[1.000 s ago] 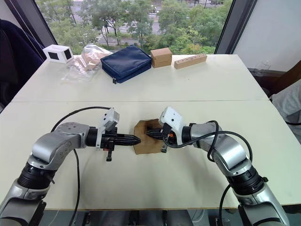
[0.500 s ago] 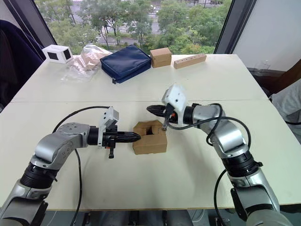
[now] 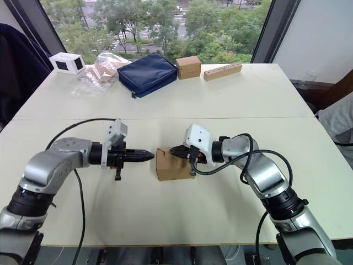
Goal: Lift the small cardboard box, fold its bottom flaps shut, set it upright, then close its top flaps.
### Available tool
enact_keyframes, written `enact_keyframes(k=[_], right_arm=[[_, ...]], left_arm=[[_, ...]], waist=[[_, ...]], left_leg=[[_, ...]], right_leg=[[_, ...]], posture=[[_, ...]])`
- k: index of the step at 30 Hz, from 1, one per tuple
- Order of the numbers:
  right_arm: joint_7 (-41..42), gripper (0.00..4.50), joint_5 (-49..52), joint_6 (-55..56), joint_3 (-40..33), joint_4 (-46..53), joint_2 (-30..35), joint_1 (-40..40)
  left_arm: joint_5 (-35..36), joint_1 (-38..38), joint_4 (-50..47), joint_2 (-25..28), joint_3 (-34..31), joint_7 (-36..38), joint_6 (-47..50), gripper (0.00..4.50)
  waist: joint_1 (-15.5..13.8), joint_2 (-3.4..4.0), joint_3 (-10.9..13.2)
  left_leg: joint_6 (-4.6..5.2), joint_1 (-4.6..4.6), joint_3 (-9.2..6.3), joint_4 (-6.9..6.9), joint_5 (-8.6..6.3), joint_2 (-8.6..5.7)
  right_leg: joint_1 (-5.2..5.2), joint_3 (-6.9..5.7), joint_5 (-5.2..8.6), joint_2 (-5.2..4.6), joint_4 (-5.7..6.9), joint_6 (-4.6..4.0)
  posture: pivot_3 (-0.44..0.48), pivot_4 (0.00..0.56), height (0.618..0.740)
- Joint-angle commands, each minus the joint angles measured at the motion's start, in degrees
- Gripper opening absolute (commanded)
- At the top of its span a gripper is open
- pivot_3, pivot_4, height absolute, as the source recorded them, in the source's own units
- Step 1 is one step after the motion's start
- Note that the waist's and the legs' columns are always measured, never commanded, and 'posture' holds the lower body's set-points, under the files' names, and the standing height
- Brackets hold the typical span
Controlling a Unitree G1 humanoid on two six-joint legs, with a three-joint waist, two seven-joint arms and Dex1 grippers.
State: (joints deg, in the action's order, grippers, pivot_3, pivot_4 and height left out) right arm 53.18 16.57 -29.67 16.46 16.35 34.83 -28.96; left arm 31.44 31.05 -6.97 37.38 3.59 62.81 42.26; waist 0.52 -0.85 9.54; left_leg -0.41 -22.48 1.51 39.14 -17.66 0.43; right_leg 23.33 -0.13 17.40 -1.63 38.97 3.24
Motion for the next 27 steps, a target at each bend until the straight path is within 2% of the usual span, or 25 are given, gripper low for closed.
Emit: enact_keyframes(k=[1,10,17,22,27], right_arm=[[-0.7,0.00,-0.4,-0.2,-0.6,2.4,-0.3,0.0],[-2.2,0.00,-0.6,-1.5,-0.7,3.6,-1.0,1.0],[-3.1,0.00,2.5,-4.5,-3.7,8.1,-0.7,2.3],[-2.0,0.00,3.3,-6.7,-3.6,12.3,1.9,4.2],[-2.4,0.00,2.2,-6.5,-2.5,12.1,2.4,5.2]], left_arm=[[0.5,3.4,1.4,-2.5,-0.7,-1.6,-1.1,0.06],[-5.6,4.6,6.2,-8.5,5.2,-3.6,-6.4,0.06],[-8.7,3.2,8.3,-9.2,7.2,-3.2,-9.3,0.06],[-9.0,3.2,9.2,-10.2,6.7,-3.4,-9.7,0.06],[-8.3,2.8,8.9,-11.3,6.1,-3.9,-8.9,0.06]], waist=[[0.0,0.00,0.0],[0.2,0.00,0.0],[0.2,0.00,0.0],[0.0,0.00,0.0],[0.1,0.00,0.0]], left_leg=[[0.00,-0.01,0.00,0.00,0.00,-0.02],[0.00,-0.02,0.01,0.00,0.00,0.00],[0.00,-0.02,0.00,0.00,0.00,-0.01],[0.00,-0.02,0.00,0.00,0.00,-0.01],[0.00,-0.02,0.00,0.01,0.00,-0.01]], right_leg=[[0.00,0.00,0.00,-0.01,-0.01,0.00],[0.03,0.00,-0.01,0.06,0.02,0.01],[0.03,0.00,-0.01,0.04,0.01,0.01],[0.02,0.00,-0.01,0.02,0.01,0.01],[0.01,0.00,-0.01,0.02,0.00,0.01]], posture=[[0.000,0.150,0.740],[0.000,0.150,0.740],[0.000,0.150,0.740],[0.000,0.150,0.740],[0.000,0.150,0.740]])
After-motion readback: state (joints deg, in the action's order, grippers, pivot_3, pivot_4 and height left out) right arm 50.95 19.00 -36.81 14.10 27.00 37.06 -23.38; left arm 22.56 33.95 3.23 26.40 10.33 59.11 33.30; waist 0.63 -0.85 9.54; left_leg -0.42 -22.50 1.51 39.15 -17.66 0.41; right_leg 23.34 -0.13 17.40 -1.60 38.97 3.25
